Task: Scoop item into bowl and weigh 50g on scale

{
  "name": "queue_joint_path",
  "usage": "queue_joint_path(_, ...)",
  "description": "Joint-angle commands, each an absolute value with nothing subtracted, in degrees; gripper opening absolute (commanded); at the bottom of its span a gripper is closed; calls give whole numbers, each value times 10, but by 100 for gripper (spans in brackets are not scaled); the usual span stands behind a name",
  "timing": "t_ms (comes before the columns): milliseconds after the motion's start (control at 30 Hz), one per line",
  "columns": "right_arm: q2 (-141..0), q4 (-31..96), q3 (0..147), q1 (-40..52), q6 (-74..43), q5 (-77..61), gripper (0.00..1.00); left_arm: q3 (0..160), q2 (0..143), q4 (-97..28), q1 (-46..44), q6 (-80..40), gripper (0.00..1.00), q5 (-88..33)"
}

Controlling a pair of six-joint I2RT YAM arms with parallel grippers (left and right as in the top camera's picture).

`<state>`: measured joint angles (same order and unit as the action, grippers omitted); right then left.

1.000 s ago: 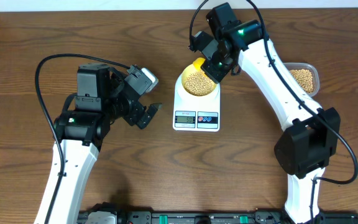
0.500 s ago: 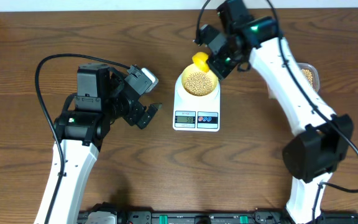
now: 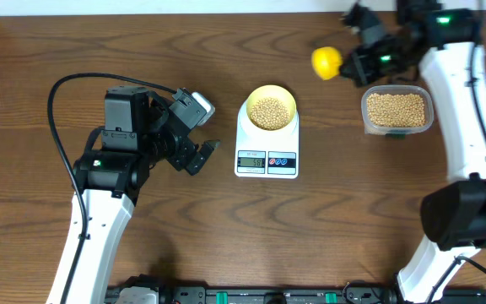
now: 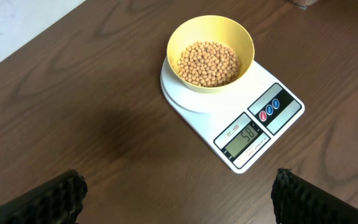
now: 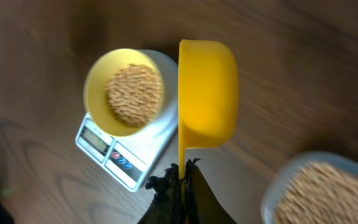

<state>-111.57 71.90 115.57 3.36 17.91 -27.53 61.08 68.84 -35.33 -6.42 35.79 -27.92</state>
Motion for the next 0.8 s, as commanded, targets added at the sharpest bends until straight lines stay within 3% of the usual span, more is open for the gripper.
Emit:
queue_joint_path(0,-1091,729,1170,13,168,-319,1,604,686,-351,-61,351,97,-275)
queue_joint_path(400,-1095,710,1164,81,250,-348,1,604,686,-351,-61,351,97,-275)
queue_joint_path(767,-1104,670,1163,149,311,-234,1,604,686,-352,-61,351,97,-275)
